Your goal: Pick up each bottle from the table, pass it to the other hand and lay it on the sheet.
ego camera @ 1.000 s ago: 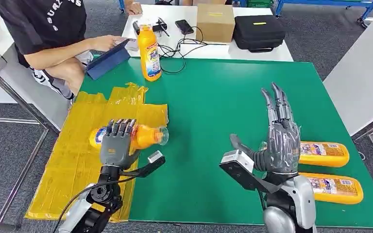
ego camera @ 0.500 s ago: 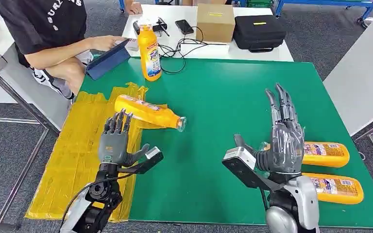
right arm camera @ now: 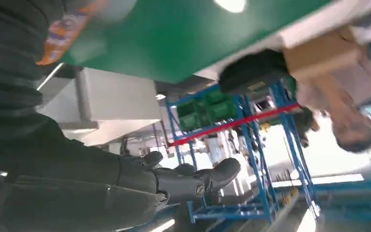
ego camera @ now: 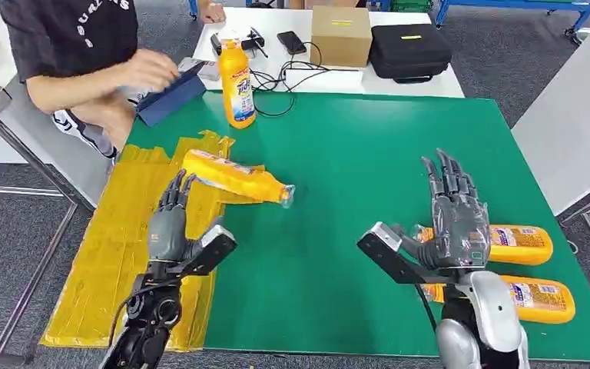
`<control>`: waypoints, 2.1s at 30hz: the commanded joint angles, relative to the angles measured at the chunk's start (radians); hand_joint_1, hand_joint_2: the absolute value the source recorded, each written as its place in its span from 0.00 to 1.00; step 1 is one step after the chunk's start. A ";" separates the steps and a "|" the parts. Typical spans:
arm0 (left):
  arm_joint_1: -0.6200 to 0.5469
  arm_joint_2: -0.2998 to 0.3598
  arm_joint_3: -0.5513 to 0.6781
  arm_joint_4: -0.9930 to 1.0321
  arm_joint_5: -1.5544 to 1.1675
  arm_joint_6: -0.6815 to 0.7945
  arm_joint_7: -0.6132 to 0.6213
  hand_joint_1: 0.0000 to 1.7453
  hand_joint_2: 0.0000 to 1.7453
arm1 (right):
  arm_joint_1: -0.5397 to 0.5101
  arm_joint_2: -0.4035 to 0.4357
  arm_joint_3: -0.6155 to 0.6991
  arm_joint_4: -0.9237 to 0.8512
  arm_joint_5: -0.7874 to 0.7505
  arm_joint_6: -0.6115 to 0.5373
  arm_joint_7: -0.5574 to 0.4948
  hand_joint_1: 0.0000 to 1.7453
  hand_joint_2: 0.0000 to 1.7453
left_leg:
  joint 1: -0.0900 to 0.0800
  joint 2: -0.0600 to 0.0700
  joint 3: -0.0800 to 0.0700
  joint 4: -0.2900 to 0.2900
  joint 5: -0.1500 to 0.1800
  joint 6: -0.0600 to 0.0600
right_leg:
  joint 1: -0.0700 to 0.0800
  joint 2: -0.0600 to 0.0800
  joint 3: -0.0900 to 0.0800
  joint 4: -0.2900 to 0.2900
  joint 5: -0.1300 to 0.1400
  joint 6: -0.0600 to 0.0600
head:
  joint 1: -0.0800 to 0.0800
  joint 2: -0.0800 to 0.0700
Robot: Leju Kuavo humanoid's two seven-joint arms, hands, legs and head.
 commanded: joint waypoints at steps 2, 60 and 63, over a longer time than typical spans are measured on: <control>0.011 -0.006 0.056 -0.065 0.040 -0.026 -0.017 0.00 0.00 | -0.058 -0.066 -0.096 0.169 -0.022 0.013 -0.037 0.00 1.00 | 0.000 0.002 0.007 -0.002 -0.002 -0.002 | 0.000 0.000 0.007 -0.003 -0.002 0.000 | 0.000 0.000; 0.103 0.022 0.126 -0.175 0.197 -0.063 -0.058 0.00 0.00 | 0.126 -0.185 -0.546 0.278 -0.118 0.188 -0.221 0.00 1.00 | -0.002 -0.004 0.007 -0.002 -0.003 -0.002 | -0.001 -0.004 0.008 -0.003 -0.004 0.002 | -0.001 0.000; 0.094 0.022 0.128 -0.162 0.199 -0.064 -0.060 0.00 0.00 | 0.107 -0.190 -0.587 0.323 -0.084 0.219 -0.235 0.00 1.00 | -0.002 -0.003 0.008 -0.003 -0.004 -0.002 | -0.001 -0.002 0.009 -0.004 -0.004 0.002 | 0.000 0.000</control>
